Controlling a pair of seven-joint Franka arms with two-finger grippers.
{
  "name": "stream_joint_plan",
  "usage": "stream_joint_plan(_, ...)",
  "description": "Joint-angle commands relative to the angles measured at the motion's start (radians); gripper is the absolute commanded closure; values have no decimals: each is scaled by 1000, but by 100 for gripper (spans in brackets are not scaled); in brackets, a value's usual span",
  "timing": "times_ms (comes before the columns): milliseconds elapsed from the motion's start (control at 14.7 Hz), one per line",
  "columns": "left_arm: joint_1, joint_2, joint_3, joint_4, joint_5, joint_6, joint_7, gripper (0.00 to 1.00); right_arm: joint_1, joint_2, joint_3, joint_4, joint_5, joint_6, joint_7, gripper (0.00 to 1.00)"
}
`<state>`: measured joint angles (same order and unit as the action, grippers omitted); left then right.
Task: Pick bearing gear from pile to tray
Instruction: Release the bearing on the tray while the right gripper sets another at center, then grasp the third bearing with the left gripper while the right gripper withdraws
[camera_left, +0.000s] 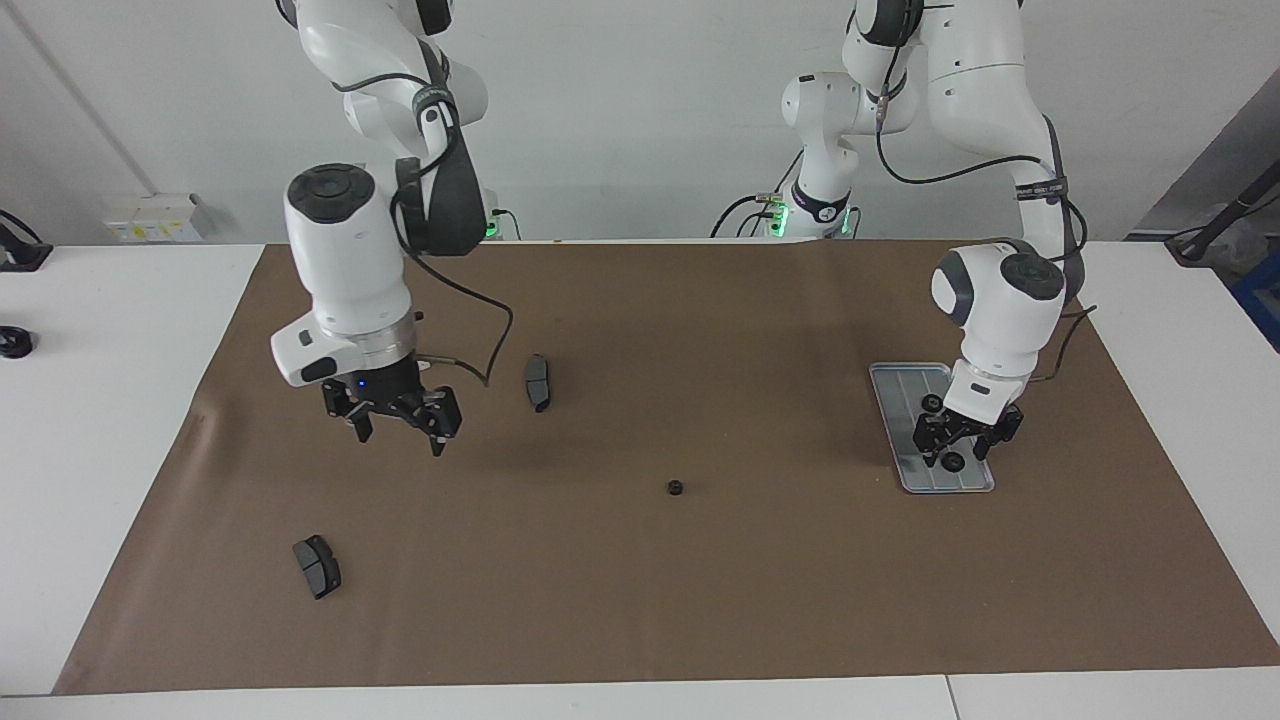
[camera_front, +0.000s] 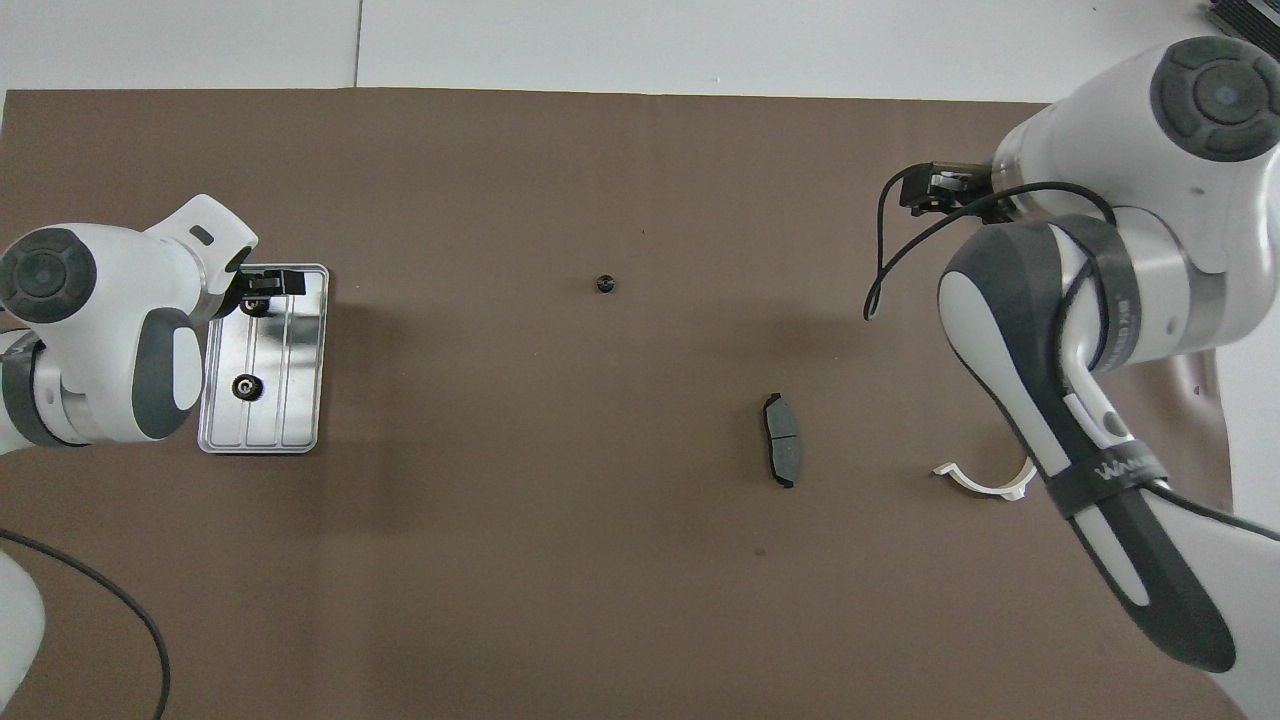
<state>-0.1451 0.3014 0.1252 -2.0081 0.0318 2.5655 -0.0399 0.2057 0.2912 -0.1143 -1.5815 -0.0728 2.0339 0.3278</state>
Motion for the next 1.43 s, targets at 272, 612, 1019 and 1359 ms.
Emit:
stream_joint_plan(272, -187, -47, 5, 50, -7, -21, -11, 0, -175, -262, 15, -224, 85, -177, -180, 0)
stream_joint_plan(612, -344, 56, 5, 194, -12, -68, -176, 0, -227, -322, 12, -155, 85, -305, -280, 0)
stream_joint_plan(1019, -459, 220, 5, 442, -15, -154, -351, 0, -212, -323, 22, -14, 67, -452, -273, 0)
stream_joint_plan(1359, -485, 294, 5, 517, -55, -153, -393, 0, -206, -330, 24, -29, 29, -452, -289, 0)
